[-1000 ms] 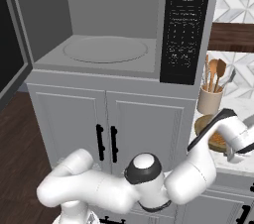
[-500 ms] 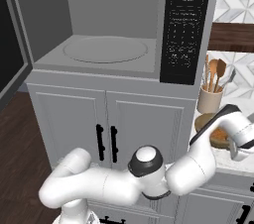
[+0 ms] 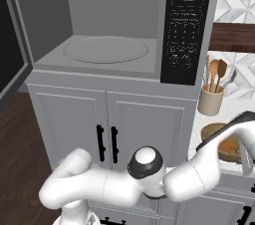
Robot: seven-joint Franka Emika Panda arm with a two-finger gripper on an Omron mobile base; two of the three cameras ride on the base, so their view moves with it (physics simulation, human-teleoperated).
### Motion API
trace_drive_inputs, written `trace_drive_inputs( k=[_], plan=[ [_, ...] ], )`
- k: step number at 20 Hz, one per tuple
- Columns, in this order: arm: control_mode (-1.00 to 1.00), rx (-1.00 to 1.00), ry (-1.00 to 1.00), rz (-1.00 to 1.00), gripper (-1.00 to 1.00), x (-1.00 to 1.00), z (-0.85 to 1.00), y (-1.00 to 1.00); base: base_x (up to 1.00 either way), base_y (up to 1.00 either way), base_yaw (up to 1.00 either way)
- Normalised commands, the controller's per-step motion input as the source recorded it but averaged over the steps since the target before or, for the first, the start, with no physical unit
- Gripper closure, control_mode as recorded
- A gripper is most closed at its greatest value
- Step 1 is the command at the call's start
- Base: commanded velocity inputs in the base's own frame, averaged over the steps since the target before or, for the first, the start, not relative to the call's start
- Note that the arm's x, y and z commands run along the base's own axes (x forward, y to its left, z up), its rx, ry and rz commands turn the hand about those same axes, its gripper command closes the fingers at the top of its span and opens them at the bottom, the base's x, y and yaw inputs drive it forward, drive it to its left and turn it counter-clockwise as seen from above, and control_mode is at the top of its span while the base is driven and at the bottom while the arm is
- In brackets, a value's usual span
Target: Open the microwave, place the bowl with waffle inside the microwave, then close the microwave door and turn it on.
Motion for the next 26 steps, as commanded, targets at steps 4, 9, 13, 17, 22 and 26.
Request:
trace_drive_inputs(
  k=[4,9,13,17,22,26],
  plan=[
    [-1.00,0.00,-0.20,0.00,1.00,-1.00,0.25,0.08,0.00,0.00,0.00],
    [-1.00,0.00,-0.18,0.00,1.00,-1.00,0.41,0.34,0.00,0.00,0.00],
    [-1.00,0.00,-0.18,0.00,1.00,-1.00,0.50,0.94,0.00,0.00,0.00],
    [-1.00,0.00,-0.29,0.00,1.00,-1.00,0.61,1.00,0.00,0.00,0.00],
    [-1.00,-0.01,-0.32,0.00,1.00,-0.98,0.56,1.00,0.00,0.00,0.00],
    [-1.00,-0.14,-0.25,0.00,1.00,-0.48,0.23,1.00,0.00,0.00,0.00]
  ],
)
